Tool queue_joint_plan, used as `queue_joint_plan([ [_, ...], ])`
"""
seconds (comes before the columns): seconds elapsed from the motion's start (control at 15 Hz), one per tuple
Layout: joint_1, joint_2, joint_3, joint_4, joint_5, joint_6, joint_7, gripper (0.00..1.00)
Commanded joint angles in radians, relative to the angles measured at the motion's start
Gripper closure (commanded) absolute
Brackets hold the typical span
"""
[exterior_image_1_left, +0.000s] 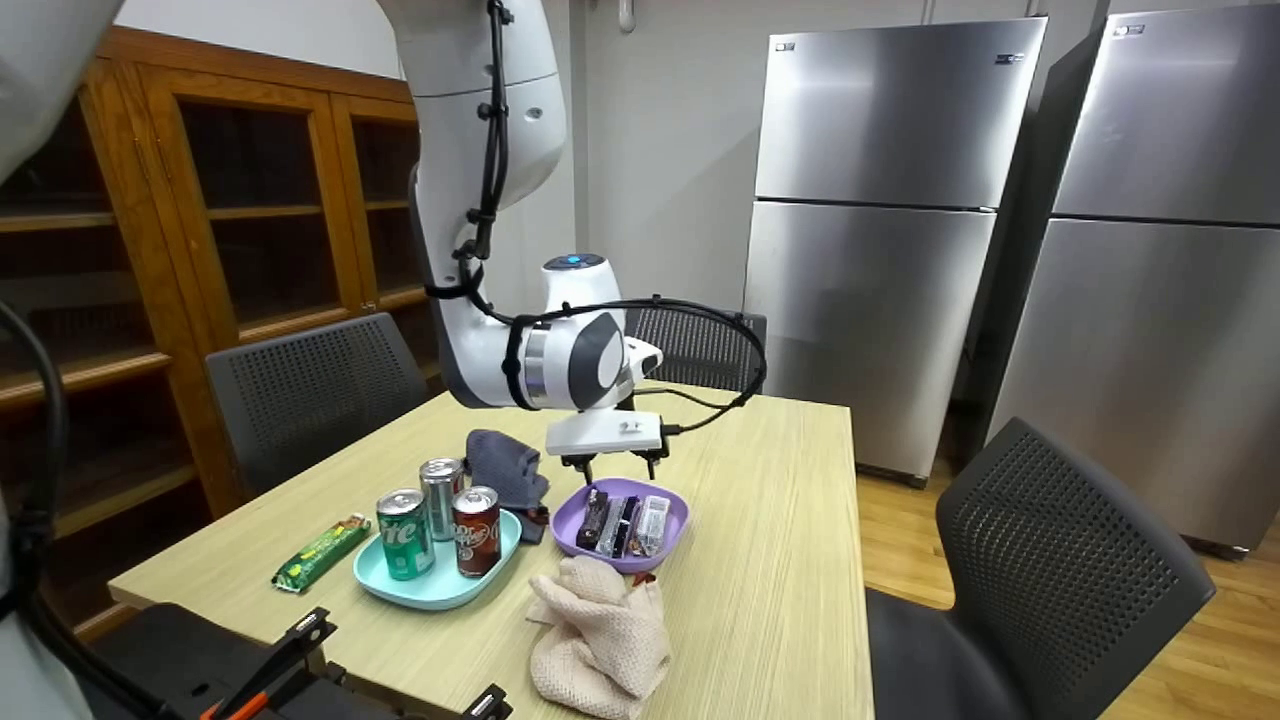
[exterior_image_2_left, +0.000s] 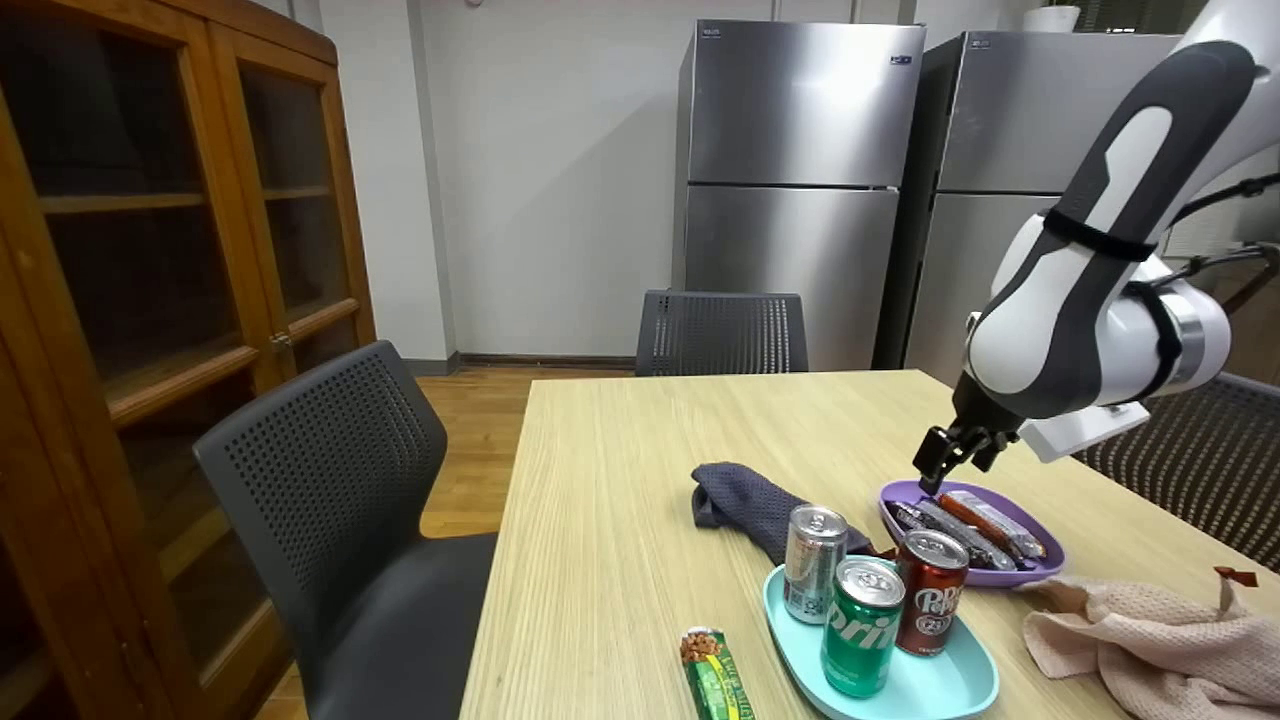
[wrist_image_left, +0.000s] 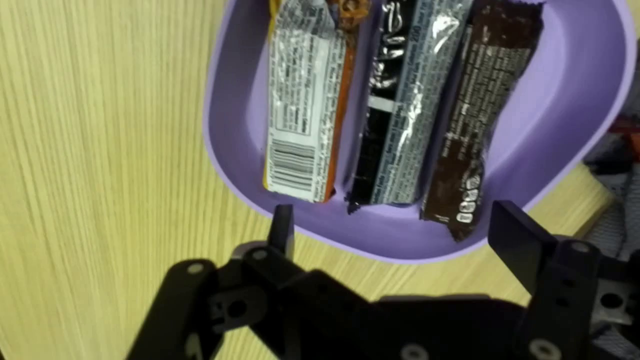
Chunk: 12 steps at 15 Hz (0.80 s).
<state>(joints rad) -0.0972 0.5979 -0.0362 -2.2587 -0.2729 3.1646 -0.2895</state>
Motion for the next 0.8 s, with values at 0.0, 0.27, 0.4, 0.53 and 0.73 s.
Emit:
queue_joint_plan([
  [0.0,0.075,-0.122,-0.021,-0.077,-0.053,-0.053,-0.034,0.00],
  [0.27,0.081,-0.203,0.047,-0.112,-0.070,-0.141,-0.057,0.00],
  [0.4,0.073,-0.231,0.094,-0.121,-0.065,-0.177,-0.087,0.00],
  [0.53,0.064,-0.258,0.150,-0.132,-0.054,-0.204,-0.126,0.00],
  [0.73,0.083,-0.219,0.147,-0.105,-0.048,-0.176,-0.116,0.00],
])
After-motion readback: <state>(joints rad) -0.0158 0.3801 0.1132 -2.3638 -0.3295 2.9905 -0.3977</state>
